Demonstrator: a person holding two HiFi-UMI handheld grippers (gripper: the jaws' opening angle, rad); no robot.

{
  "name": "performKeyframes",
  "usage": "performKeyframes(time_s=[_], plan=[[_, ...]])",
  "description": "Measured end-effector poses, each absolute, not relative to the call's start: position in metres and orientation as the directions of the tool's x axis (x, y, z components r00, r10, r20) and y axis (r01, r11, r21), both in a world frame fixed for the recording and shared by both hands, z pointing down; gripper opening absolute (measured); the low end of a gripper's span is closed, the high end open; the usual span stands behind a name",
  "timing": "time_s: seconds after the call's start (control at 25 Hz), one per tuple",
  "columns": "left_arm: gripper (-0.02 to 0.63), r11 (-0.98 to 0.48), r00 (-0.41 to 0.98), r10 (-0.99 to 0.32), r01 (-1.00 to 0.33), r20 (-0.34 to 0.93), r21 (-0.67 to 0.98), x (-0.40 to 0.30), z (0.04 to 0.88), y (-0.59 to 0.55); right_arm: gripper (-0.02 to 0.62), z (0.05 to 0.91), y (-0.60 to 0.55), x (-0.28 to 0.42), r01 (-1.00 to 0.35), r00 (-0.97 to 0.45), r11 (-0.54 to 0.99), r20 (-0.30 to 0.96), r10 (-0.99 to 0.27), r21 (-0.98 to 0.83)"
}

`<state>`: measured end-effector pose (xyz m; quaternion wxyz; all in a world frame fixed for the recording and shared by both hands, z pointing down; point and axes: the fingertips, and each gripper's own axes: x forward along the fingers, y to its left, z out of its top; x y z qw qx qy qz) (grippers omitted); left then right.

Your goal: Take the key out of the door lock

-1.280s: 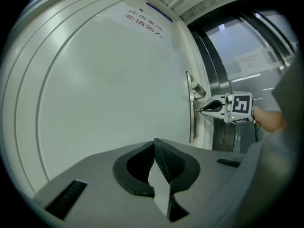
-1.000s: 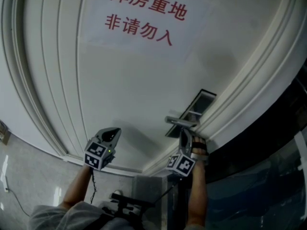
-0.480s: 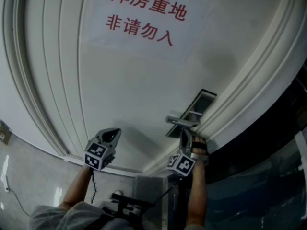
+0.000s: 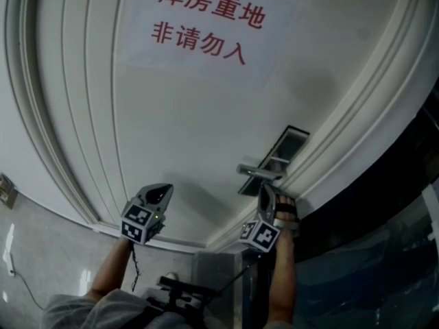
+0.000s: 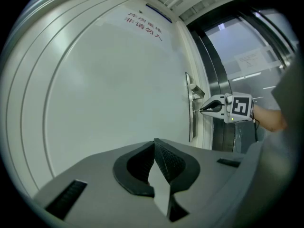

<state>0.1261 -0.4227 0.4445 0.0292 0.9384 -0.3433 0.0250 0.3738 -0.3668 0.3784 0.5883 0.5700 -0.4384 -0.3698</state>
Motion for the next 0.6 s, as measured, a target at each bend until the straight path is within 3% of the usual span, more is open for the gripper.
performKeyframes(time_s=[0.6], plan=[[0.008, -0.763, 0.763, -0.644, -0.646, 0.057, 0.021, 0.1204, 0.4353, -0.4162, 0.026, 0.3760, -0.3626, 0.3737, -0.068, 0.348, 0.068, 0.087, -0.933, 0.995]])
